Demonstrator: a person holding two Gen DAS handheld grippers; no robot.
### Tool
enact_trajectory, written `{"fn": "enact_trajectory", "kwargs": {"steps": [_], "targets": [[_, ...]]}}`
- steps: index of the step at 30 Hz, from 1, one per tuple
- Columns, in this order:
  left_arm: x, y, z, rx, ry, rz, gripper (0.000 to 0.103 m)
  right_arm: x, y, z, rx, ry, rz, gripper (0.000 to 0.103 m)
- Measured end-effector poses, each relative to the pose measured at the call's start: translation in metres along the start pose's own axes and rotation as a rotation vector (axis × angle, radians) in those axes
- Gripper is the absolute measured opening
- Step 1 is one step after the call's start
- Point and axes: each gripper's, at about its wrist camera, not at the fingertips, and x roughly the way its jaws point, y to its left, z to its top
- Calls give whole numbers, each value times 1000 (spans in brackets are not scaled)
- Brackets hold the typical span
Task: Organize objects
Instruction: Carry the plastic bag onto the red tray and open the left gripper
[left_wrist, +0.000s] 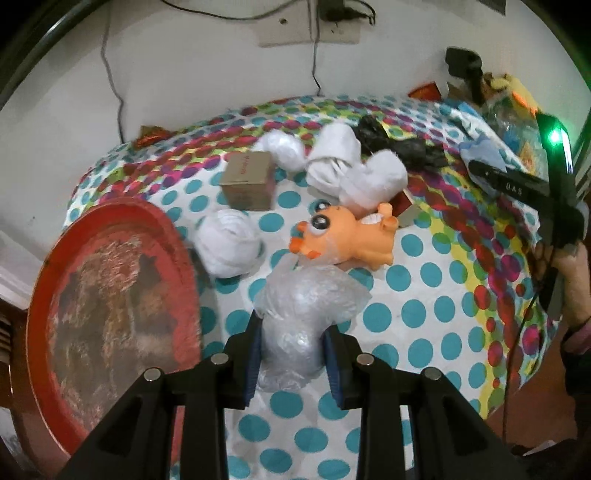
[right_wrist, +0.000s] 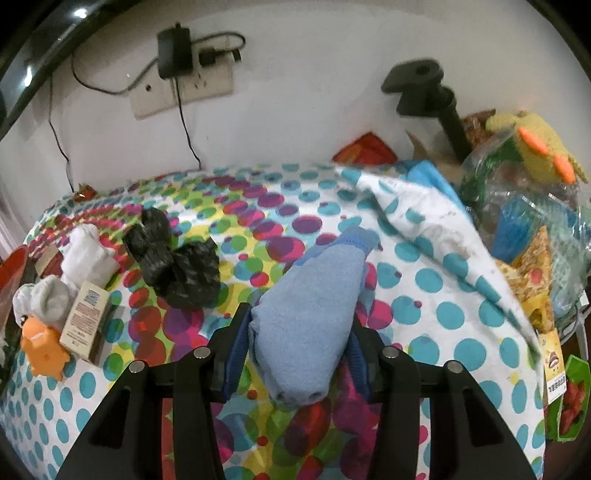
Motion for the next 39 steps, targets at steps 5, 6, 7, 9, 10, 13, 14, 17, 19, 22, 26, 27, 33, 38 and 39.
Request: {"fn": "enact_trajectory", "kwargs": {"steps": [5, 6, 7, 9, 10, 13, 14, 17, 19, 22, 26, 27, 33, 38, 39], "targets": [[-20, 22, -5, -57, -17, 6, 30, -12, 8, -1, -39, -67, -12, 44], [-23, 27, -6, -68, -18, 12, 30, -14, 11, -1, -52, -79, -8, 44], [-25, 33, -8, -80, -20, 17, 30, -15, 12, -1, -58, -86, -2, 44], [-30, 45, -12, -97, -27, 35, 30, -15, 16, -1, -65, -86, 7, 44], [-32, 53, -14, -114, -27, 45, 30, -14, 18, -1, -73, -82, 3, 44], [-37, 77, -20, -167, -31, 58, 30, -13, 21, -1, -82, -79, 2, 44], [-38, 85, -22, -181, -31, 67, 30, -12, 20, -1, -77, -77, 2, 44], [-42, 109, -28, -218, -30, 111, 30, -10, 18, 0, -65, -68, -6, 44], [-42, 127, -33, -250, -23, 131, 30, -10, 18, 0, -68, -64, -7, 44], [-39, 153, -40, -287, -8, 183, 30, -10, 17, -1, -72, -61, -12, 44], [-31, 189, -49, -346, 16, 226, 30, -9, 16, -1, -68, -50, -11, 44], [-28, 198, -52, -371, 24, 232, 30, -9, 16, -1, -67, -47, -14, 44], [-16, 249, -66, -474, 65, 274, 31, -5, 18, -1, -71, -33, -21, 44], [-3, 281, -72, -518, 100, 297, 32, -4, 17, 0, -69, -34, -27, 45], [-1, 284, -72, -515, 107, 298, 32, -4, 17, 0, -70, -32, -30, 45]]}}
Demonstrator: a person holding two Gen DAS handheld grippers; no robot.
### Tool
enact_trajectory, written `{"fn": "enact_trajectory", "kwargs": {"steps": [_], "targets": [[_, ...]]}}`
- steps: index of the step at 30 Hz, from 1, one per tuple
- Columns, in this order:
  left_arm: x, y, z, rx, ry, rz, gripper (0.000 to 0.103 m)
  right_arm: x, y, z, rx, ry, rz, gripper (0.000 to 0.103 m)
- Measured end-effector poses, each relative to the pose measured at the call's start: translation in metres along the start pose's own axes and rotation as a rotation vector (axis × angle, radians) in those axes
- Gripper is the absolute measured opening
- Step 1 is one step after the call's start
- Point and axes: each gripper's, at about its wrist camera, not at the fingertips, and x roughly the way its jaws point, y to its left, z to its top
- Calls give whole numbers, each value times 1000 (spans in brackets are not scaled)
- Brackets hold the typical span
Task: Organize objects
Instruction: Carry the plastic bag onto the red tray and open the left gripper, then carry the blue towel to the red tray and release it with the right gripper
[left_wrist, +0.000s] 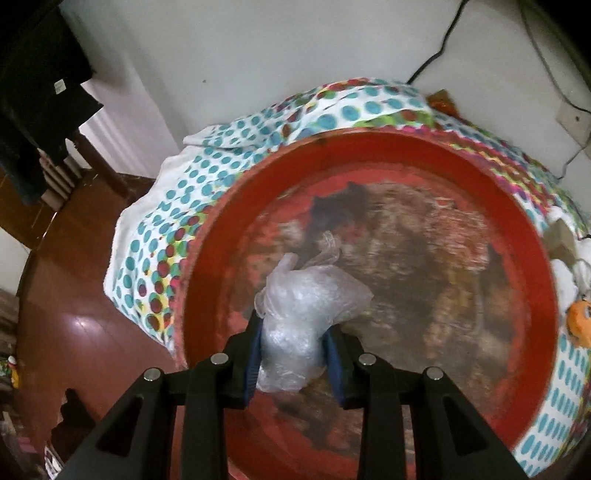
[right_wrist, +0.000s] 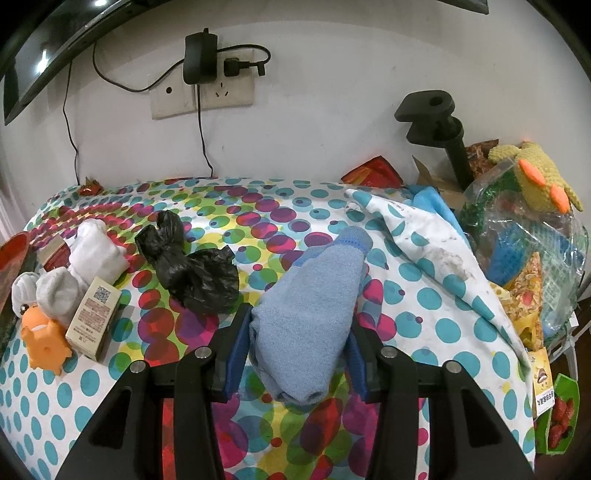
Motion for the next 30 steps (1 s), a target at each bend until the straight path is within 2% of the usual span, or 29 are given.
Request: {"fn": "enact_trajectory", "kwargs": {"steps": [5, 8, 12, 18, 22, 24, 27, 30], "targets": [[13, 6, 3, 8, 5, 16, 33, 0, 0, 0, -4, 9, -6, 45], [17, 10, 4, -10, 1, 11, 39, 0, 0, 0, -3, 7, -7, 45], [13, 13, 4, -37, -18, -45, 55, 2, 2, 0, -9, 21, -16, 45], [-7, 6, 0, -36, -70, -25, 56, 3, 4, 1, -16, 26, -31, 45], [-34, -5, -18, -34, -139, -22, 58, 4, 4, 1, -20, 27, -32, 45], [-39, -11, -27, -31, -137, 6, 59, 4, 5, 1, -26, 25, -36, 45], [-48, -16, -48, -74, -182, 35, 59, 3, 8, 1, -42, 18, -59, 45], [-50, -21, -65, -67, -199, 47, 59, 3, 14, 1, -69, 18, -75, 45]]}}
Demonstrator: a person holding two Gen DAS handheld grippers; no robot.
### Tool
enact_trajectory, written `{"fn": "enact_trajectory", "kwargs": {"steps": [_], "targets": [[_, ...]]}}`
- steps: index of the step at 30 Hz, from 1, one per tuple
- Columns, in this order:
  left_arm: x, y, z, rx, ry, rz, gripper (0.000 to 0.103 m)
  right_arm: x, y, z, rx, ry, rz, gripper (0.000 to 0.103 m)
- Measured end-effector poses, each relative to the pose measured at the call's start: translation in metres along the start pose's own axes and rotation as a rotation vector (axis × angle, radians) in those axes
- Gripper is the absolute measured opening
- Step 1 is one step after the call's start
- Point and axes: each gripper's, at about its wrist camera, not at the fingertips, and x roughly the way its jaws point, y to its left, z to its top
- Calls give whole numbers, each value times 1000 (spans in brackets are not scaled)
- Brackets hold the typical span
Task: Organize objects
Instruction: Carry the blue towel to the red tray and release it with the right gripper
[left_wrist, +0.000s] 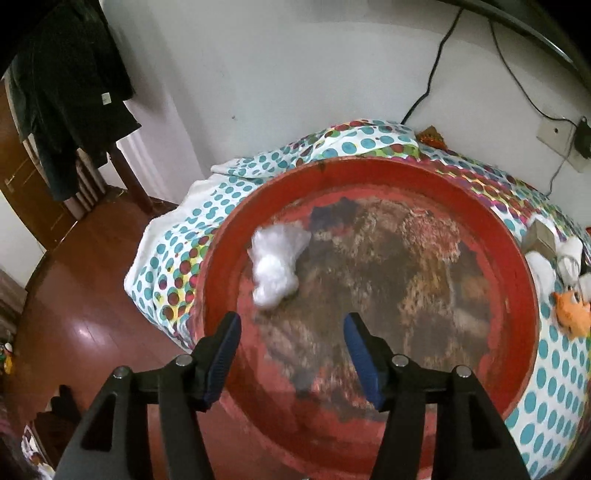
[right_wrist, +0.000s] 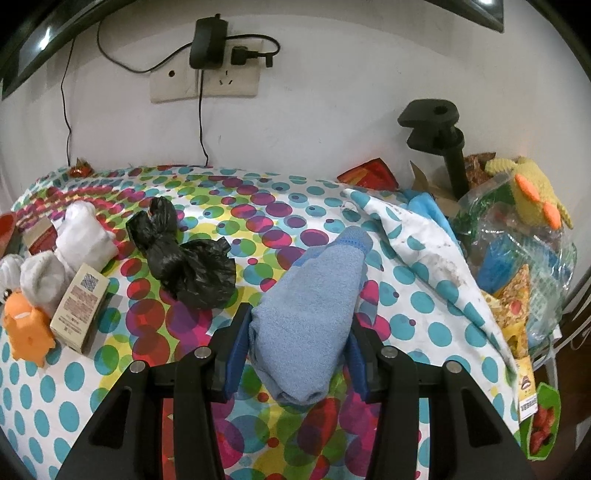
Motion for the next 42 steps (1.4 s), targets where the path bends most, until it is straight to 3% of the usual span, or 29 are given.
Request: {"fn": "enact_trajectory", "kwargs": {"steps": [6, 10, 14, 19, 27, 31, 42], "targets": [[4, 3, -21, -7, 15, -50, 59, -2, 5, 0, -16, 4, -18, 45], [7, 4, -23, -15, 14, -63, 59, -15, 6, 9, 49, 11, 25, 45], [8, 3, -25, 6, 17, -58, 59, -44, 35, 25, 9, -35, 78, 45], [5, 4, -25, 19, -11, -26, 59, -79, 100, 41, -90, -80, 208, 45], [9, 11, -22, 0, -6, -48, 59, -117, 219, 47, -272, -103, 413, 45], [9, 14, -22, 14, -28, -12, 60, -120, 267, 45, -338, -87, 463, 45], [12, 30, -17, -39, -32, -27, 60, -95, 370, 52, -440, 16, 569, 45]]}}
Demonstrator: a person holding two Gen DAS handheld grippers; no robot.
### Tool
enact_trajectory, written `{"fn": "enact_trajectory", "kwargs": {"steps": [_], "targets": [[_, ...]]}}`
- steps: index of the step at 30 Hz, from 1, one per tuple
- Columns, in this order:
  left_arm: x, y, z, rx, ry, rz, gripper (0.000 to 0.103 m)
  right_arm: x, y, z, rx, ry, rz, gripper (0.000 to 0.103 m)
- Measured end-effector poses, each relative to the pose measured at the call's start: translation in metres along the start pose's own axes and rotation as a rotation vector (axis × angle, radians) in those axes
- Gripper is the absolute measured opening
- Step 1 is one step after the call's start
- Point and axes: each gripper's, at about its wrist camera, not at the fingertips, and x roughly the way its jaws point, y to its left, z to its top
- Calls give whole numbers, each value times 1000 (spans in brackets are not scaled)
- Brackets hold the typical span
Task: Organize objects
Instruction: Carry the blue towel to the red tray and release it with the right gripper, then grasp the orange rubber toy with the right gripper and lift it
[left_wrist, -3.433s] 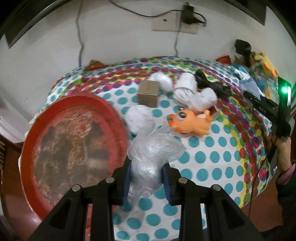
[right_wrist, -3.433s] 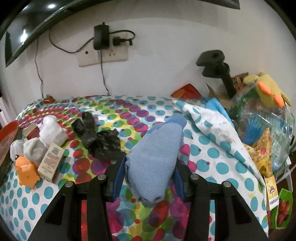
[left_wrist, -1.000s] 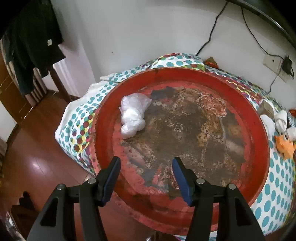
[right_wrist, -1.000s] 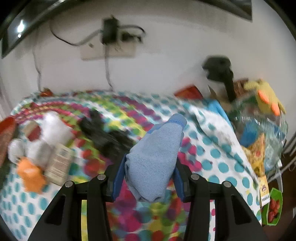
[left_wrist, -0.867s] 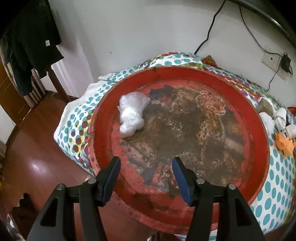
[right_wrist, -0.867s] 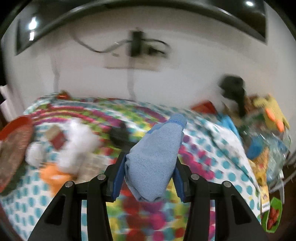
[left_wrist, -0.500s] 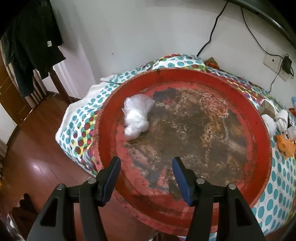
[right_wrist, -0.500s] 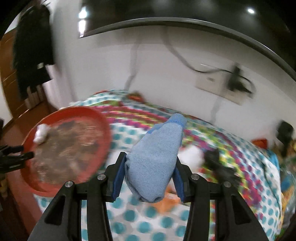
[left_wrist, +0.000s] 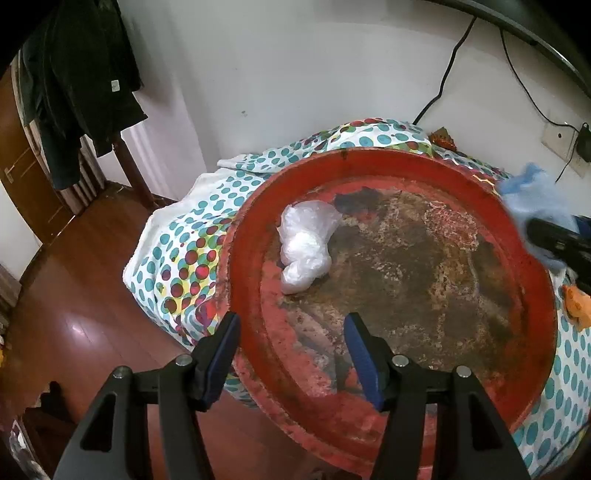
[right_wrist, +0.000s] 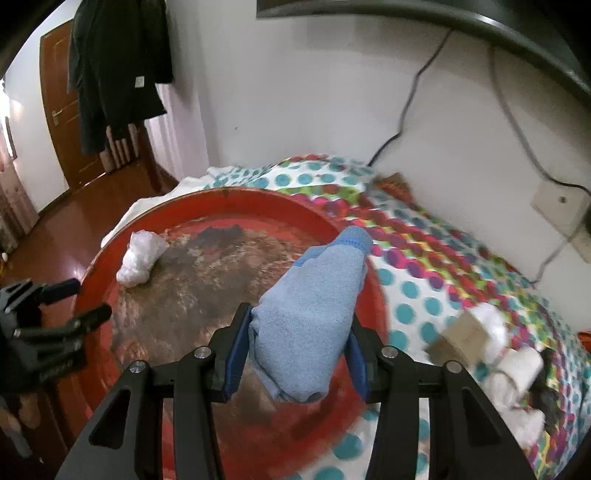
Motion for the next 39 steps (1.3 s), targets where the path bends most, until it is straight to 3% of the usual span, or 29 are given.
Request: {"fn": "enact_trajectory", "kwargs": {"steps": [3, 11, 14, 16, 17, 21, 30, 39], "targets": [[-1, -1, 1, -11, -4, -38, 60, 23, 8, 11, -11, 39, 15, 45], [-1, -4, 1, -3, -9, -55, 60, 67, 10, 20, 1, 127, 31, 47], [0, -6, 0, 5, -4, -64, 60, 72, 10, 17, 2, 130, 12, 55], [-2, -8, 0, 11, -11, -70, 60, 71, 9, 16, 7, 122, 1, 69], [-2, -8, 0, 10, -13, -82, 60, 68, 9, 15, 14, 115, 0, 73], [-6, -9, 0, -1, -17, -129, 59, 43, 4, 11, 32, 58, 5, 73], [-11, -23, -3, 32, -16, -128, 60, -38, -33, -22, 85, -21, -1, 75], [-12, -42, -8, 99, -4, -129, 60, -70, -82, -90, 89, 48, -75, 75]]}}
